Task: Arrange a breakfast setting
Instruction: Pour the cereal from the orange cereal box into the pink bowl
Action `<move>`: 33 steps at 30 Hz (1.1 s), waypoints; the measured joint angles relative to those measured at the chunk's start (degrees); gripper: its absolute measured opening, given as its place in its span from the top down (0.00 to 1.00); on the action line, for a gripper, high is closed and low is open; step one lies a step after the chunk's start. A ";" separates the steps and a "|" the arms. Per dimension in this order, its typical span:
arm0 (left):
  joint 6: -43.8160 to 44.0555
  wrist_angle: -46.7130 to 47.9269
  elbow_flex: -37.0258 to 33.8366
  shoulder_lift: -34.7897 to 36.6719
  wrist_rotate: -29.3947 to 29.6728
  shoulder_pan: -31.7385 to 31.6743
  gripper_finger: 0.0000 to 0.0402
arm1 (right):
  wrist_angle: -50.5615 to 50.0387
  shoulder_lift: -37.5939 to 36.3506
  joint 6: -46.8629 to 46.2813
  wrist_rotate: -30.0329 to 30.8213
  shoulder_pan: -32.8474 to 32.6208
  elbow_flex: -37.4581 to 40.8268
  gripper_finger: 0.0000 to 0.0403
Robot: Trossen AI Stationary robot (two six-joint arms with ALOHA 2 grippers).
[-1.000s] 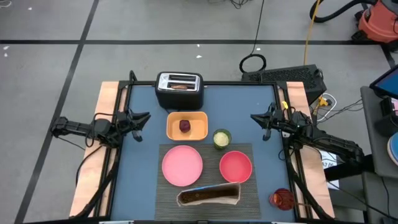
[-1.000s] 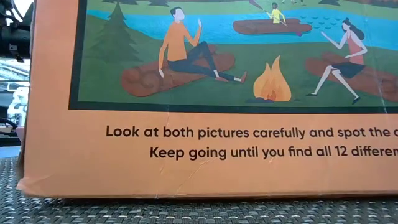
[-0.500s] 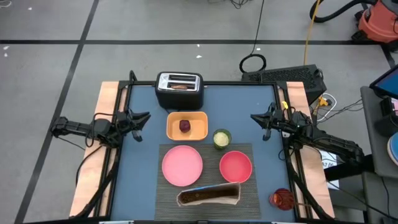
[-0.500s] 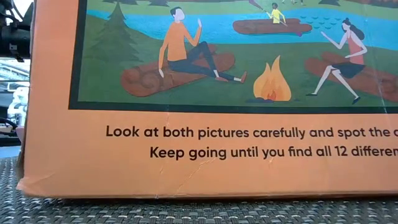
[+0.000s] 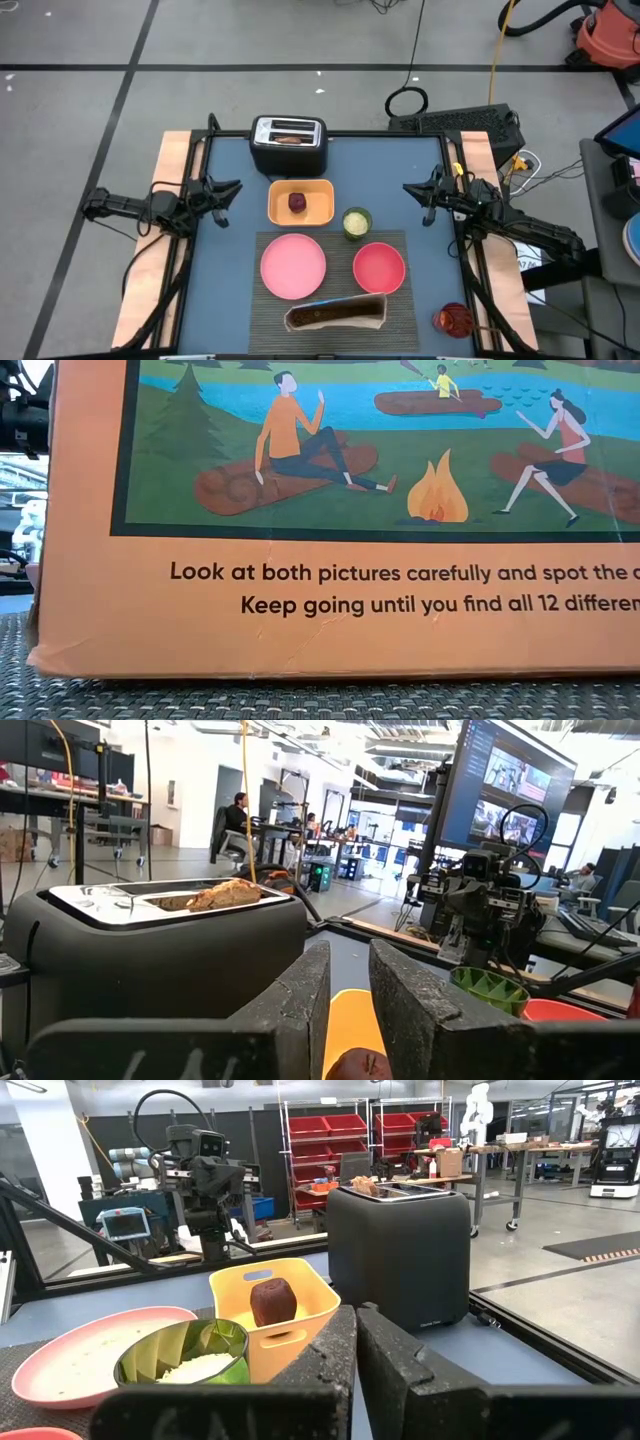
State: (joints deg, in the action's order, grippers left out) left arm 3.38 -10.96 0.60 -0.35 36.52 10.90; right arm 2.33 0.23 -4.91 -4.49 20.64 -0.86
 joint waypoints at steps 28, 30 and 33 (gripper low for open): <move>2.97 0.00 0.00 0.01 -0.60 0.00 0.29 | 0.00 0.00 0.01 -0.01 0.00 0.00 0.98; 2.85 0.00 0.00 0.01 -0.61 0.02 0.28 | 0.00 0.00 0.00 -0.01 0.00 0.00 0.98; 2.75 0.00 0.00 0.01 -1.93 0.04 0.28 | 0.00 0.00 0.00 0.00 0.00 0.00 0.98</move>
State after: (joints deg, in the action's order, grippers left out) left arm 6.13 -10.96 0.60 -0.34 34.59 10.94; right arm 2.33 0.23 -4.91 -4.49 20.64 -0.86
